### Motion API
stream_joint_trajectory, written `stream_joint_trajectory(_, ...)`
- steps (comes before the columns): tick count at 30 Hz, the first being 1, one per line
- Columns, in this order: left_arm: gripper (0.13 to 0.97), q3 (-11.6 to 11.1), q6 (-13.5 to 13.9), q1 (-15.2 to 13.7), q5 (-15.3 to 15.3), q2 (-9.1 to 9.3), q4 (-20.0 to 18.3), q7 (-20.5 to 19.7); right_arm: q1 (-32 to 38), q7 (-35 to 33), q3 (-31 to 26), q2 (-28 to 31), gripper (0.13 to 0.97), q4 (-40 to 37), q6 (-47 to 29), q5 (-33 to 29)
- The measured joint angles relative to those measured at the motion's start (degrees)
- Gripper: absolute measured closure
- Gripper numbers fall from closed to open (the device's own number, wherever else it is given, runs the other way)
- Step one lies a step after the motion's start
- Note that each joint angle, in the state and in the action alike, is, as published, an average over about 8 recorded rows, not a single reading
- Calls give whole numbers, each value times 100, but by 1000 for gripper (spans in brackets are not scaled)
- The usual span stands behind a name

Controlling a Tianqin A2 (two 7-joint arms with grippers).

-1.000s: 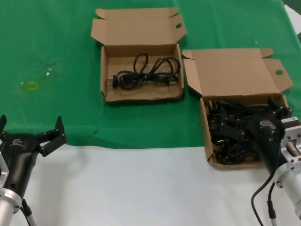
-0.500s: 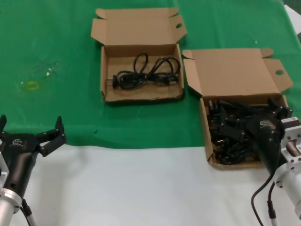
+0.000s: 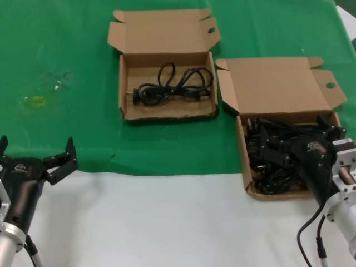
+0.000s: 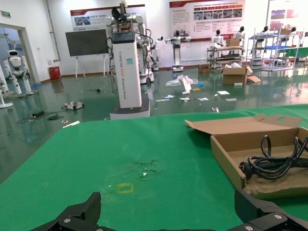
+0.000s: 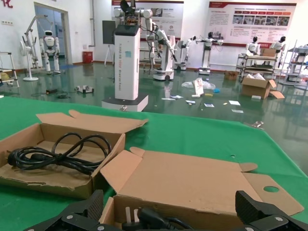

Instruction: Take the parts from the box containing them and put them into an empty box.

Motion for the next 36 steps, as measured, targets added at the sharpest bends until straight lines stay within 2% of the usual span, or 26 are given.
stream_joint_trajectory(36,132,0,0,0,0,0,0,0,0,0,0,0,129,0,0,0)
